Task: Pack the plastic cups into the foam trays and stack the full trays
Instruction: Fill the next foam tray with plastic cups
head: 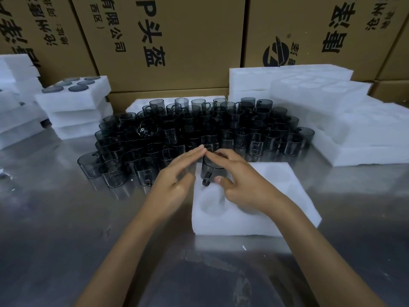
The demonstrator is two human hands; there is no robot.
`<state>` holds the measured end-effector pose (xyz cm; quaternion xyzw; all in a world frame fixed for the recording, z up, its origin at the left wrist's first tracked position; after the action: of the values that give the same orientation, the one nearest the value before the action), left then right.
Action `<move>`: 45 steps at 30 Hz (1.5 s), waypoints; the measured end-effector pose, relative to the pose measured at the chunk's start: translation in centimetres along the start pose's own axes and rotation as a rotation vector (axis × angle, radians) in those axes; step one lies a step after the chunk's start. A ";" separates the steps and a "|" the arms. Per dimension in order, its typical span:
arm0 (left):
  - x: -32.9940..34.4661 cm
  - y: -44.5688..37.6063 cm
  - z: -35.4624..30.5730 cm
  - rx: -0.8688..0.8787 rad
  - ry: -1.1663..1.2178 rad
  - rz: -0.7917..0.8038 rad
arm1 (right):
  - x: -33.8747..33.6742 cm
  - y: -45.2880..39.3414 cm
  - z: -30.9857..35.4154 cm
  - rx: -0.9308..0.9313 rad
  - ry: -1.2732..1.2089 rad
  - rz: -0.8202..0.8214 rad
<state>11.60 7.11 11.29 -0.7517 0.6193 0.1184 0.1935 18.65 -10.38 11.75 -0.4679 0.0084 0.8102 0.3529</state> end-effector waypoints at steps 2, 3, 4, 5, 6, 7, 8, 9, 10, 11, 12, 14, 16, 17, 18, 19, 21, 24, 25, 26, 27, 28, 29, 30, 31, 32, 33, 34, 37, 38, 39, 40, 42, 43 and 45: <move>0.2 0.1 0.2 0.046 -0.101 0.007 | 0.1 0.2 0.0 -0.003 0.032 0.001; 0.3 0.1 0.3 0.056 -0.136 0.008 | 0.1 0.4 0.0 0.007 0.040 -0.002; 0.3 0.2 0.3 0.058 -0.158 0.008 | 0.0 0.6 -0.1 0.017 0.054 -0.004; 0.3 0.2 0.3 0.059 -0.175 0.005 | -0.1 0.7 -0.1 0.016 0.089 0.000; 0.3 0.2 0.3 0.064 -0.196 -0.002 | -0.2 0.9 -0.1 0.003 0.147 0.009; 0.3 0.2 0.3 0.073 -0.223 -0.012 | -0.2 1.2 -0.1 -0.020 0.211 0.021; 0.2 0.3 0.3 0.081 -0.248 -0.022 | -0.2 1.5 0.0 -0.043 0.263 0.029; 0.1 0.3 0.3 0.087 -0.264 -0.032 | -0.2 1.8 0.0 -0.058 0.290 0.034; 0.1 0.2 0.4 0.090 -0.272 -0.043 | -0.1 2.1 0.1 -0.064 0.298 0.035; 0.0 0.2 0.4 0.094 -0.273 -0.048 | -0.1 2.4 0.1 -0.068 0.302 0.036; 0.0 0.1 0.5 0.099 -0.272 -0.053 | -0.1 2.6 0.1 -0.070 0.311 0.038; 0.0 -0.2 0.8 0.101 -0.285 -0.068 | -0.1 2.8 0.1 -0.064 0.327 0.047; -0.1 -0.3 1.4 0.098 -0.334 -0.088 | 0.0 2.7 0.3 -0.058 0.341 0.068; -0.2 -0.4 1.7 0.093 -0.359 -0.092 | 0.1 2.8 0.4 -0.058 0.353 0.078; -0.3 -0.4 2.0 0.088 -0.370 -0.094 | 0.1 2.8 0.5 -0.059 0.361 0.079; -0.3 -0.4 2.1 0.085 -0.369 -0.095 | 0.0 2.8 0.5 -0.055 0.366 0.074; -0.2 -0.3 2.2 0.098 -0.376 -0.096 | -0.1 2.9 0.6 -0.033 0.375 0.069; 0.2 -0.4 2.4 0.111 -0.391 -0.069 | -0.2 3.1 0.6 0.012 0.372 0.105; 0.3 -0.4 2.4 0.101 -0.383 -0.063 | -0.2 3.1 0.6 0.019 0.370 0.117; 0.4 -0.4 2.5 0.091 -0.372 -0.056 | -0.2 3.1 0.6 0.024 0.372 0.125; 0.4 -0.5 2.5 0.086 -0.362 -0.048 | -0.2 3.0 0.6 0.028 0.377 0.131; 0.4 -0.5 2.4 0.084 -0.357 -0.045 | -0.2 3.0 0.6 0.032 0.383 0.135; 0.4 -0.6 2.4 0.082 -0.354 -0.045 | -0.2 2.9 0.7 0.037 0.387 0.139; 0.4 -0.7 2.5 0.078 -0.349 -0.046 | -0.1 2.9 0.6 0.041 0.391 0.141; 0.5 -0.8 2.5 0.069 -0.333 -0.047 | -0.1 2.9 0.6 0.044 0.397 0.142; 0.5 -0.8 2.5 0.057 -0.313 -0.048 | -0.1 2.9 0.6 0.045 0.400 0.142; 0.6 -0.9 2.5 0.045 -0.293 -0.051 | 0.0 2.9 0.6 0.045 0.397 0.142; 0.6 -0.9 2.4 0.038 -0.281 -0.055 | 0.0 2.9 0.5 0.045 0.388 0.144; 0.8 -1.1 2.1 0.038 -0.263 -0.092 | 0.1 2.9 0.4 0.053 0.335 0.139; 0.7 -1.1 2.0 0.039 -0.238 -0.125 | 0.0 2.9 0.3 0.060 0.298 0.114; 0.5 -1.2 1.9 0.033 -0.201 -0.171 | -0.2 2.8 0.2 0.078 0.226 0.057; 0.1 -1.4 1.7 0.022 -0.176 -0.230 | -0.6 2.8 0.0 0.115 0.102 -0.035; -1.3 -2.8 1.4 -0.017 -0.233 -0.350 | -1.5 2.7 -0.2 0.220 -0.244 -0.267; -2.1 -4.0 1.2 -0.053 -0.302 -0.391 | -1.9 2.7 -0.3 0.269 -0.396 -0.364; -3.6 -6.8 0.7 -0.164 -0.459 -0.430 | -2.6 2.9 -0.5 0.337 -0.570 -0.500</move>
<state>17.51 11.71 13.16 -0.8320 0.3752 0.2905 0.2873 18.16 -14.15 12.52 -0.1479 -0.0709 0.7840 0.5987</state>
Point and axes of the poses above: each hand's wrist, its own y-axis away from the middle knuckle, its own x-axis out of the palm, z = x × y, the point moved 1 cm from there along -y, towards the middle knuckle, and after that the axes turned 14 degrees about -x, right-handed, at the moved point
